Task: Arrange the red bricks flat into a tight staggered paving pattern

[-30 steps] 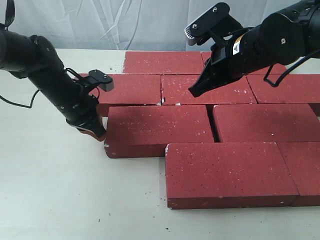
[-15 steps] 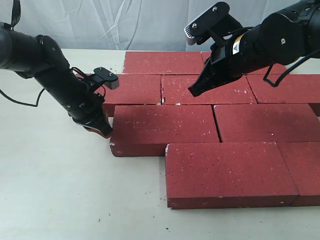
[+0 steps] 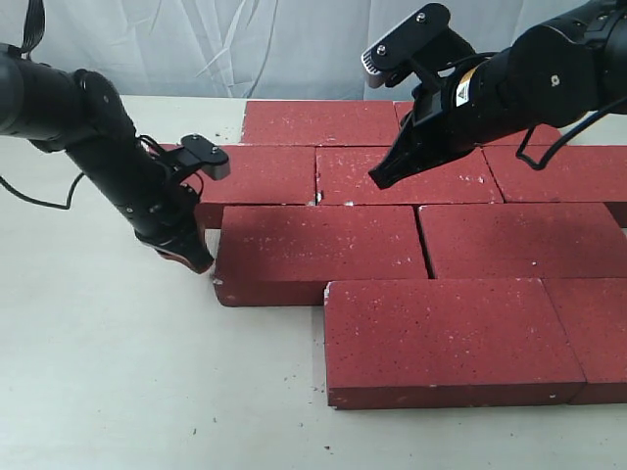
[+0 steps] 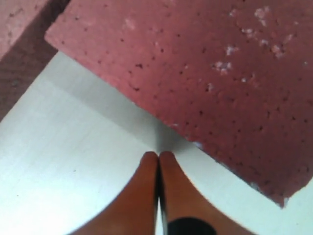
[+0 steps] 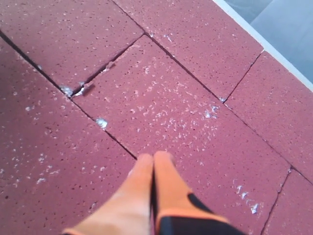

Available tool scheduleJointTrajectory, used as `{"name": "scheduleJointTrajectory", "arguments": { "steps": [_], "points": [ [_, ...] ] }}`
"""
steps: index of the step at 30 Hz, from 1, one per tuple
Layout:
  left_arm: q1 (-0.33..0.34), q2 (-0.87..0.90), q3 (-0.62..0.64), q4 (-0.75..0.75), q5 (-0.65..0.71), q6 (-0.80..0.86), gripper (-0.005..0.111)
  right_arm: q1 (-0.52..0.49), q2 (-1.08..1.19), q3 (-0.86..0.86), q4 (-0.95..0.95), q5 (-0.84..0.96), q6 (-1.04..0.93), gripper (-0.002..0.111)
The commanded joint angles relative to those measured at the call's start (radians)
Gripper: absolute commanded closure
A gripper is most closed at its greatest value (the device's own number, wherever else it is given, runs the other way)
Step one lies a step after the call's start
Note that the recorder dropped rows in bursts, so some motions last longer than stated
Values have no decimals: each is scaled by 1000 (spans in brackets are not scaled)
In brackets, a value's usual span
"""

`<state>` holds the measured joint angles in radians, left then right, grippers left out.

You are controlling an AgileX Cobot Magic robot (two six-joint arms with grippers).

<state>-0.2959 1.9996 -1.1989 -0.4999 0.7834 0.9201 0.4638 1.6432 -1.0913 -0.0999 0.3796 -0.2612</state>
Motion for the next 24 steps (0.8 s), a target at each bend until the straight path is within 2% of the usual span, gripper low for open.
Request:
{"name": "scheduleJointTrajectory", "arguments": {
  "steps": [1, 3, 7, 9, 13, 18, 22, 24],
  "points": [
    [-4, 3, -6, 21, -41, -13, 107, -5, -10, 1, 5, -10, -4, 109],
    [-4, -6, -10, 56, -41, -13, 107, -5, -10, 1, 5, -10, -4, 109],
    [-4, -62, -10, 215, -43, -200, 107, -5, -10, 1, 7, -18, -4, 109],
    [-4, -95, -10, 244, -56, -258, 107, -5, -10, 1, 41, -44, -4, 109],
    [-4, -146, -10, 216, -97, -286, 107, -5, -10, 1, 86, -74, -4, 109],
    [-4, -173, -12, 97, -262, -292, 107, -5, -10, -12, 86, -202, -4, 109],
    [-4, -187, -46, 61, -292, -292, 107, -14, -10, -85, 71, -73, -4, 109],
    [9, -204, -57, 77, -222, -292, 107, -35, -10, -128, 60, 66, -4, 109]
  ]
}}
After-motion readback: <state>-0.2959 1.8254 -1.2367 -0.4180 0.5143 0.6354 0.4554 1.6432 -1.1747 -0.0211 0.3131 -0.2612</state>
